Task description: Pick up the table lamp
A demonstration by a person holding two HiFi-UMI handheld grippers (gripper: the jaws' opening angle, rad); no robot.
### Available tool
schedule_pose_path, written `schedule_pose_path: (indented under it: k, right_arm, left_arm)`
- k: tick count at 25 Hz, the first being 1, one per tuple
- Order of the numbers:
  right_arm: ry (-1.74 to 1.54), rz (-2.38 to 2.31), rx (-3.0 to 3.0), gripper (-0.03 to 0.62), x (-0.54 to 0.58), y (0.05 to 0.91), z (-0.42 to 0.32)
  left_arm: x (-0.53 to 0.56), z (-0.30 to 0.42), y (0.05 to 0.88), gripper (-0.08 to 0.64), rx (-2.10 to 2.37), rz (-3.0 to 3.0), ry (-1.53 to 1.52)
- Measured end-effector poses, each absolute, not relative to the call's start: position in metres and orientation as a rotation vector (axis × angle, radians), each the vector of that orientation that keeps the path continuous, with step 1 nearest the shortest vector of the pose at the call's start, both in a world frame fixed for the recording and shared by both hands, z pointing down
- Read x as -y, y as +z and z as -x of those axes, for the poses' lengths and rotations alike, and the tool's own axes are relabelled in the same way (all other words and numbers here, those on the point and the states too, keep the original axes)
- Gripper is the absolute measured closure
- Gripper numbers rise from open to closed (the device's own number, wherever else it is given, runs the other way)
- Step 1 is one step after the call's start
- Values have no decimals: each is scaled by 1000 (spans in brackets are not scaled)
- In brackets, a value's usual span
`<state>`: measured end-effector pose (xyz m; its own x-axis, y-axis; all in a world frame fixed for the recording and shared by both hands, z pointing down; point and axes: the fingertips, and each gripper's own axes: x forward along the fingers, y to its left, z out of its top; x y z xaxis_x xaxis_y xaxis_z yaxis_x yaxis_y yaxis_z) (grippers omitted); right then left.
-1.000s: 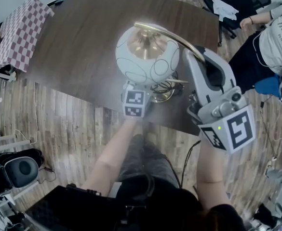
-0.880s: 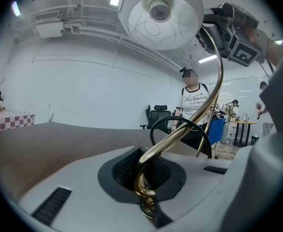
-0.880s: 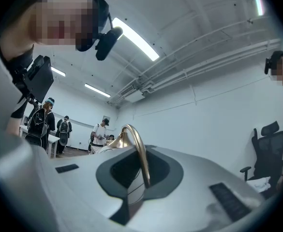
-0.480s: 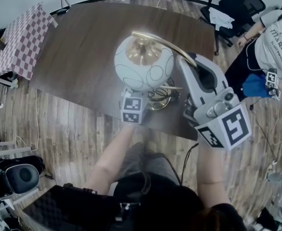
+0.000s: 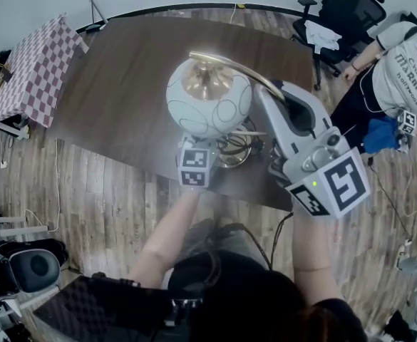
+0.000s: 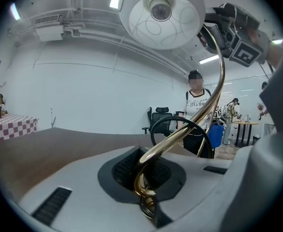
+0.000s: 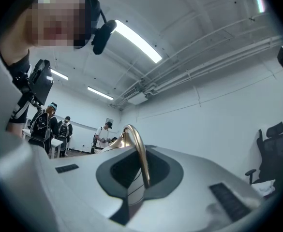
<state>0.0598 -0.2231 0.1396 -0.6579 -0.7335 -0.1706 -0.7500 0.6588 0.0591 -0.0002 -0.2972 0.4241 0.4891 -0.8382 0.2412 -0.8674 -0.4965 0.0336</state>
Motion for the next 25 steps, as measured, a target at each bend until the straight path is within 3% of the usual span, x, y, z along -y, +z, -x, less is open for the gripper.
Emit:
schedule_pose_path:
  k: [25]
  right_arm:
    - [169,1150,-2757,592,208,109,-48]
  left_arm:
    - [286,13,394,560,1498,-2582,297]
